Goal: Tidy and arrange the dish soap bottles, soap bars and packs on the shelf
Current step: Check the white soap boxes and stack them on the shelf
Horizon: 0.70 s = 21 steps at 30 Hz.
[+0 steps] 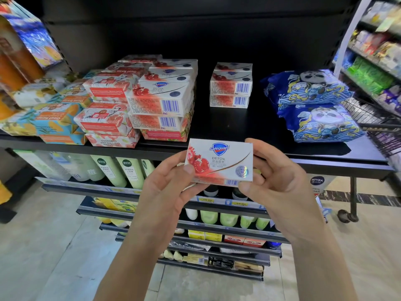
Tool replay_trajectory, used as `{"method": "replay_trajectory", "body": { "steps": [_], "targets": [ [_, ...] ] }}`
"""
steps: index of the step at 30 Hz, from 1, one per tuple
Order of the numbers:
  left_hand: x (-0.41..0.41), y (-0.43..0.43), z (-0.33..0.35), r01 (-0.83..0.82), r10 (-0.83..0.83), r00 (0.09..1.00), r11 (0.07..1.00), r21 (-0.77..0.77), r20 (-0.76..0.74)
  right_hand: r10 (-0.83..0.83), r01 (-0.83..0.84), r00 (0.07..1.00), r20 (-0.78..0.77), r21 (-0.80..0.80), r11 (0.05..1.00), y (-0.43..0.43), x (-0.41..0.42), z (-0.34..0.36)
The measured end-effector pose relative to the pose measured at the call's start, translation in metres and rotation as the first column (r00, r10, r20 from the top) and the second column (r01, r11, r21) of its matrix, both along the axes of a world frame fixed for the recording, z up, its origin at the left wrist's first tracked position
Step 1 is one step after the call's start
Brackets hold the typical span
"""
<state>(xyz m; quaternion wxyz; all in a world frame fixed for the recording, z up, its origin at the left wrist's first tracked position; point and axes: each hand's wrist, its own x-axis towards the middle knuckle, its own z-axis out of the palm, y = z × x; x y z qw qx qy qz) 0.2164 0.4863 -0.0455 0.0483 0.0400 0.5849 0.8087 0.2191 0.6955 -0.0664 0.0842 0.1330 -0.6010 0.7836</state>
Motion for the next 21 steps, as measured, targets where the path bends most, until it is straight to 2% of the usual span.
{"method": "replay_trajectory", "body": {
  "steps": [3, 9, 12, 15, 18, 20, 21],
  "targets": [
    [-0.002, -0.001, -0.001, -0.066, 0.066, 0.998, 0.997, 0.047, 0.0, -0.025, 0.028, 0.999, -0.039, 0.086, 0.996, -0.002, 0.0, 0.003],
    [-0.002, -0.004, 0.001, -0.113, 0.115, 0.992, 0.993, 0.038, -0.046, -0.128, 0.173, 0.978, -0.167, 0.294, 0.94, -0.006, -0.005, 0.008],
    [-0.003, -0.008, 0.003, -0.118, 0.119, 0.99, 0.993, 0.016, -0.082, -0.125, 0.194, 0.967, -0.22, 0.328, 0.924, -0.01, -0.009, 0.015],
    [-0.008, -0.015, 0.007, -0.121, 0.103, 0.975, 0.989, -0.084, -0.198, -0.114, 0.196, 0.959, -0.261, 0.312, 0.93, -0.013, -0.014, 0.027],
    [-0.015, -0.024, 0.007, -0.23, 0.16, 0.933, 0.954, -0.192, -0.324, -0.109, 0.194, 0.951, -0.288, 0.286, 0.938, -0.015, -0.025, 0.042],
    [-0.021, -0.032, 0.002, -0.327, 0.174, 0.9, 0.876, -0.354, -0.4, -0.112, 0.196, 0.948, -0.297, 0.269, 0.943, -0.016, -0.035, 0.055],
    [-0.025, -0.035, -0.003, -0.368, 0.151, 0.887, 0.803, -0.468, -0.437, -0.116, 0.199, 0.947, -0.299, 0.265, 0.944, -0.017, -0.04, 0.062]
  ]
}}
